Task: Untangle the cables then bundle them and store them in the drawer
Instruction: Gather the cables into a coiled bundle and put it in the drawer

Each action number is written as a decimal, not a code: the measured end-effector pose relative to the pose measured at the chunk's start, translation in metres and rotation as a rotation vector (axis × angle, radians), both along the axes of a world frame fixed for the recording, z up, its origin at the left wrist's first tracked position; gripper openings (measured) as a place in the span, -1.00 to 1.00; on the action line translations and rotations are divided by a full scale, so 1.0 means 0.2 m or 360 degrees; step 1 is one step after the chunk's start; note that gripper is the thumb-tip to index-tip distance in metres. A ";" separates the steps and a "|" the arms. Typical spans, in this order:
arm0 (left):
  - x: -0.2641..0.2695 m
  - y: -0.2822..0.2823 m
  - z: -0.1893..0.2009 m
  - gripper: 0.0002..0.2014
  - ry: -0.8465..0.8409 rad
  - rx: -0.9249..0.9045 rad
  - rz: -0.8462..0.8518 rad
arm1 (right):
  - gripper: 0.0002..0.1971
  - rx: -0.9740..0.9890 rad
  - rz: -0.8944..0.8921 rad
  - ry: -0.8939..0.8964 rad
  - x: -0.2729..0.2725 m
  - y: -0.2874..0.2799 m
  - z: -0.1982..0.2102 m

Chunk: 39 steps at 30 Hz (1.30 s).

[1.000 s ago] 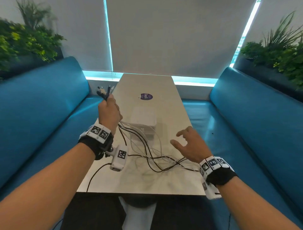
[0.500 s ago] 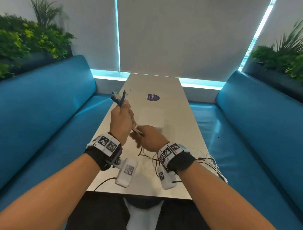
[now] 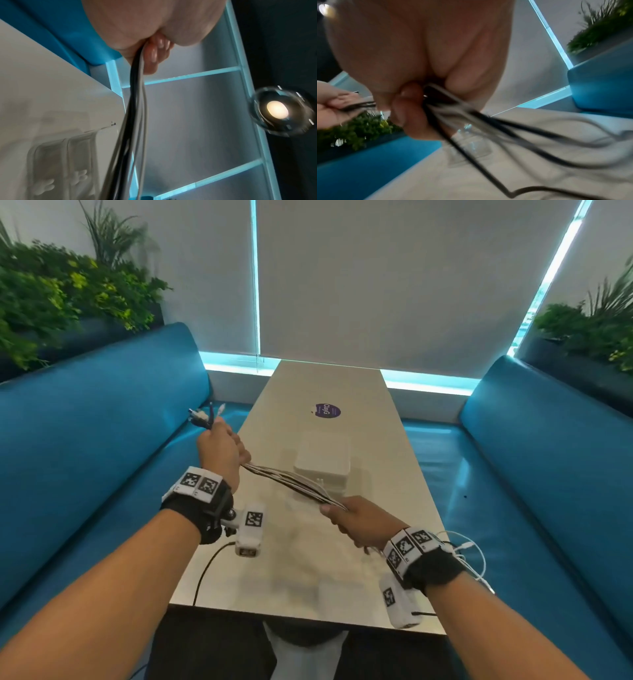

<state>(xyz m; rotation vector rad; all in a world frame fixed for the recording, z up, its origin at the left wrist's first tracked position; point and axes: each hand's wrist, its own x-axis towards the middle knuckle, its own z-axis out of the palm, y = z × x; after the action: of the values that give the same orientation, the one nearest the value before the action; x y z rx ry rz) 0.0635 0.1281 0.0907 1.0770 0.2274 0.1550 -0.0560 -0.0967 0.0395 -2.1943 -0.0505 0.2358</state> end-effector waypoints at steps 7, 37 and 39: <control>0.05 0.12 0.07 -0.67 0.0031 -0.0129 0.0221 | -0.63 -0.0828 -0.0079 -0.0133 -0.05 -0.30 -0.13; 0.14 0.04 0.09 -0.73 0.0090 0.0030 0.0316 | -0.82 -0.0902 -0.1224 0.0533 -0.68 -1.28 -0.61; 0.13 0.03 0.09 -0.72 0.0091 0.0056 0.0312 | -0.84 -0.0677 -0.1145 0.0330 -0.64 -1.23 -0.57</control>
<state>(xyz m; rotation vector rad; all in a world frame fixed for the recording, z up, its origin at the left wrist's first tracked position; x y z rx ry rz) 0.0890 0.1350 0.1093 1.0943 0.3829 0.3051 -0.1838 -0.3431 -0.0749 -2.4276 0.9634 0.0628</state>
